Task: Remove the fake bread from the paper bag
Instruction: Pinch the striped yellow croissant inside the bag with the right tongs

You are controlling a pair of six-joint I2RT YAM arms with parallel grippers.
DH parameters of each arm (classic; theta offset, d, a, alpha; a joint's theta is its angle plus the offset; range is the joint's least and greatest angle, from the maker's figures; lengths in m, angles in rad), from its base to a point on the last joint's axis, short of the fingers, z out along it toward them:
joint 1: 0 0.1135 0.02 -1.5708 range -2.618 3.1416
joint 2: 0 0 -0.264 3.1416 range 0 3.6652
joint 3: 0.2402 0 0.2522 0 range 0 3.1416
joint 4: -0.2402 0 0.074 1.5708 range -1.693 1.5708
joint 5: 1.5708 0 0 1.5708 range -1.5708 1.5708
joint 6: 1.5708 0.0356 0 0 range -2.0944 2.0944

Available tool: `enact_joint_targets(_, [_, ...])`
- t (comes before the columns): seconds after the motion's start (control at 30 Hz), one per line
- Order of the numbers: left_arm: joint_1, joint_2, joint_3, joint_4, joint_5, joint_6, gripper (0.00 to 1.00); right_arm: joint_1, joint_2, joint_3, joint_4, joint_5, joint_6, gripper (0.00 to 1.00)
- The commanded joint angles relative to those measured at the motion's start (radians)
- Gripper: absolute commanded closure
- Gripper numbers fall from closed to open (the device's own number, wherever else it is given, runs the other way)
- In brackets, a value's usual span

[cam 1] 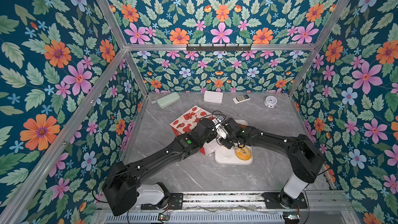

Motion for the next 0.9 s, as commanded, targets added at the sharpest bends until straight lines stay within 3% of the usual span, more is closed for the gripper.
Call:
enact_joint_targets(0.0, [-0.002,-0.001,0.010,0.055,0.022,-0.003,1.00,0.005,-0.033,-0.009,-0.020,-0.096,0.017,0.55])
enact_joint_targets(0.13, [-0.002,-0.001,0.008,0.052,0.017,-0.002,1.00,0.003,-0.112,-0.038,-0.047,-0.138,0.039,0.55])
enact_joint_targets(0.4, [-0.001,-0.009,0.002,0.050,0.001,0.001,1.00,0.004,-0.213,-0.074,-0.076,-0.012,0.081,0.52])
enact_joint_targets(0.6, [0.000,-0.007,-0.001,0.054,0.004,0.001,1.00,0.004,-0.211,-0.051,-0.088,0.058,0.084,0.52])
enact_joint_targets(0.87, [0.000,-0.007,-0.007,0.057,-0.001,0.000,1.00,-0.001,-0.232,-0.062,-0.064,0.037,0.096,0.51])
